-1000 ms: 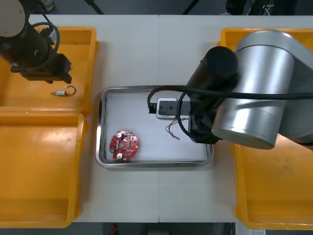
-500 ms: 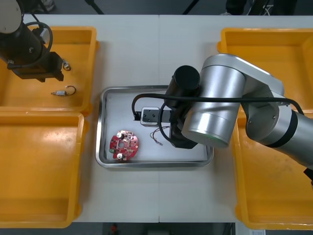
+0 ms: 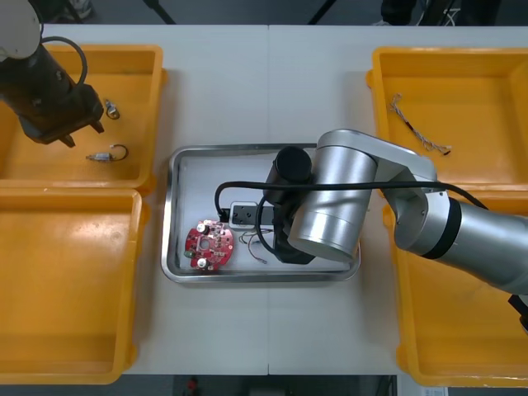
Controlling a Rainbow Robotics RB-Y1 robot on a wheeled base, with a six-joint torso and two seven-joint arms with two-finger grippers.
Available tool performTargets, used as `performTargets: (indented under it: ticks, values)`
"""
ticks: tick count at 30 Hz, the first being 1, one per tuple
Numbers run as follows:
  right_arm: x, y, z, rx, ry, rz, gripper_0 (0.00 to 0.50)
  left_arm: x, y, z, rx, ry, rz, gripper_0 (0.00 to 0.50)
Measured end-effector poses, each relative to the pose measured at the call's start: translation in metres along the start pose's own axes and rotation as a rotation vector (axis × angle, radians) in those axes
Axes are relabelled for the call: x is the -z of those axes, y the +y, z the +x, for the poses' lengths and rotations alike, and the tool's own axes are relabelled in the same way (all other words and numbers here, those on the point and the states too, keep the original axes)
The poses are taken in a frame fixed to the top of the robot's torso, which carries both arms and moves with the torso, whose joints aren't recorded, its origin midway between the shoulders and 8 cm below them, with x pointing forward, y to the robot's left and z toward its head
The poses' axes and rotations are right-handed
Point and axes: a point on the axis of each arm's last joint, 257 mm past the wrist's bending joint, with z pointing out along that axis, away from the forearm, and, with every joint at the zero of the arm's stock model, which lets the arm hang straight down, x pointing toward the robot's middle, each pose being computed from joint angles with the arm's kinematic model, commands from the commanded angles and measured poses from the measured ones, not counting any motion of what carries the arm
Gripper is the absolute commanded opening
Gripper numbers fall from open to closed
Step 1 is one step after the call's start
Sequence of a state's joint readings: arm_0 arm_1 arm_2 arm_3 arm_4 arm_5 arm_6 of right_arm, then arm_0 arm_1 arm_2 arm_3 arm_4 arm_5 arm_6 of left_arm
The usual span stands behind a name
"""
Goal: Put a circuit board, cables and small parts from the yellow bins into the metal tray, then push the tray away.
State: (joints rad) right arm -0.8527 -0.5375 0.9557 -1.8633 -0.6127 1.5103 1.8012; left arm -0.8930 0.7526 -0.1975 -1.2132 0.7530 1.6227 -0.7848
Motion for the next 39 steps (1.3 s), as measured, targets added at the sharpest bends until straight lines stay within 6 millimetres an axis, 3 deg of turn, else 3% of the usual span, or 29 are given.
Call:
performTargets:
  ticks: [4, 7, 8, 9, 10, 11, 12, 21, 28, 29, 30, 31, 39]
  values:
    - [-0.007, -0.003, 0.002, -0.013, 0.003, 0.003, 0.007, -0.016, -0.006, 0.002, 0.036, 0.02, 0.019, 0.5]
    - [-0.008, -0.009, 0.004, -0.013, 0.011, 0.022, 0.15, -0.025, -0.014, 0.003, 0.042, 0.018, 0.041, 0.5]
    - [-0.008, -0.01, 0.005, -0.012, 0.012, 0.026, 0.262, -0.028, -0.016, 0.004, 0.043, 0.015, 0.045, 0.5]
    - [-0.008, -0.01, 0.005, -0.012, 0.013, 0.029, 0.328, -0.032, -0.017, 0.004, 0.043, 0.014, 0.045, 0.5]
    - [-0.008, -0.011, 0.005, -0.012, 0.014, 0.03, 0.429, -0.035, -0.017, 0.005, 0.046, 0.013, 0.041, 0.5]
    - [-0.008, -0.011, 0.005, -0.012, 0.015, 0.031, 0.482, -0.038, -0.016, 0.006, 0.052, 0.013, 0.036, 0.5]
    - [-0.008, -0.011, 0.006, -0.012, 0.015, 0.031, 0.5, -0.04, -0.015, 0.007, 0.062, 0.013, 0.027, 0.5]
    - [-0.007, -0.009, 0.015, -0.009, 0.053, 0.025, 0.5, -0.058, 0.001, 0.01, 0.199, 0.016, -0.022, 0.5]
    - [0.016, -0.008, 0.02, 0.004, 0.09, 0.03, 0.5, -0.069, -0.006, 0.001, 0.188, -0.028, -0.004, 0.5]
    - [0.021, -0.009, 0.023, 0.001, 0.1, 0.032, 0.5, -0.07, -0.007, 0.0, 0.183, -0.033, -0.004, 0.414]
    - [0.027, -0.011, 0.024, -0.003, 0.106, 0.036, 0.5, -0.069, -0.008, 0.0, 0.178, -0.036, -0.005, 0.099]
    - [0.033, -0.014, 0.025, -0.009, 0.109, 0.041, 0.5, -0.069, -0.009, -0.001, 0.174, -0.039, -0.006, 0.001]
    - [0.072, -0.028, 0.043, -0.052, 0.167, 0.065, 0.5, -0.068, -0.011, -0.001, 0.168, -0.041, -0.007, 0.0]
